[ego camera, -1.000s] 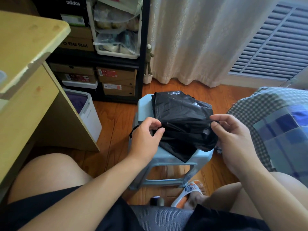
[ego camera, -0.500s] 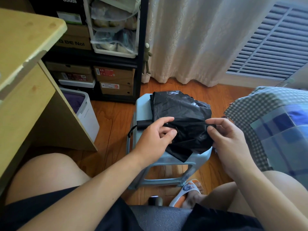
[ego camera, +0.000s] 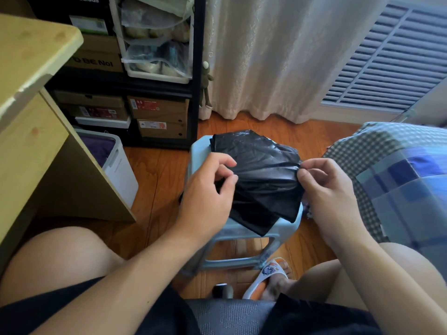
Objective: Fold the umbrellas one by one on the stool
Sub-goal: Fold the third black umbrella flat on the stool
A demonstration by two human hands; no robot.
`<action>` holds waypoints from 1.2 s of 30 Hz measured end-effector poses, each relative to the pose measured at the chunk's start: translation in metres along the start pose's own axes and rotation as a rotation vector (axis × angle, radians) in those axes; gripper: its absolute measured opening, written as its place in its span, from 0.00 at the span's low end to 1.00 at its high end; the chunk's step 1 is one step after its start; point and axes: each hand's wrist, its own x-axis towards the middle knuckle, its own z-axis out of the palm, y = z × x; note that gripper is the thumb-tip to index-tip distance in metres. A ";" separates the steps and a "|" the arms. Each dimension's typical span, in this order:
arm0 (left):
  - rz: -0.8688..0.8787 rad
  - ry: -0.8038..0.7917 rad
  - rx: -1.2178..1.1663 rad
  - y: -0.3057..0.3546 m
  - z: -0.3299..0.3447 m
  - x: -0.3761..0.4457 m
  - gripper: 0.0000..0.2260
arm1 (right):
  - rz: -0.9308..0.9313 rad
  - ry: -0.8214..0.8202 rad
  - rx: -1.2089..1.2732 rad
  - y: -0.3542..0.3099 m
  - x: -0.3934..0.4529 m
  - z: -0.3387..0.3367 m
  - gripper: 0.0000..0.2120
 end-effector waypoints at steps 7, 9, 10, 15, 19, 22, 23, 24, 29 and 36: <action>-0.237 0.082 -0.256 -0.002 -0.002 0.007 0.12 | -0.130 -0.176 0.040 -0.014 -0.014 0.005 0.18; -0.262 0.113 -0.377 0.000 -0.006 0.013 0.15 | -0.202 -0.084 -0.078 -0.015 -0.008 0.000 0.12; -0.266 0.106 -0.437 0.001 -0.008 0.015 0.16 | -0.205 -0.049 -0.064 -0.016 -0.004 -0.002 0.08; -0.228 -0.130 -0.440 -0.001 -0.010 0.013 0.24 | -0.192 -0.069 0.004 -0.030 0.002 -0.002 0.05; -0.074 -0.056 -0.262 0.002 -0.011 0.012 0.26 | -0.166 -0.066 -0.022 -0.033 0.008 -0.006 0.05; -0.017 0.034 -0.185 0.006 -0.012 0.012 0.20 | -0.133 -0.034 -0.004 -0.033 0.010 -0.009 0.04; -0.019 0.043 -0.175 0.006 -0.012 0.011 0.19 | -0.126 -0.034 0.000 -0.032 0.010 -0.009 0.04; -0.029 0.047 -0.176 0.006 -0.012 0.010 0.18 | -0.116 -0.037 0.012 -0.030 0.011 -0.008 0.04; -0.079 0.142 -0.368 0.010 -0.016 0.012 0.10 | -0.122 -0.058 0.029 -0.027 0.013 -0.012 0.05; -0.135 -0.211 -0.038 -0.009 -0.023 0.015 0.27 | -0.141 -0.207 0.075 -0.025 0.017 -0.016 0.12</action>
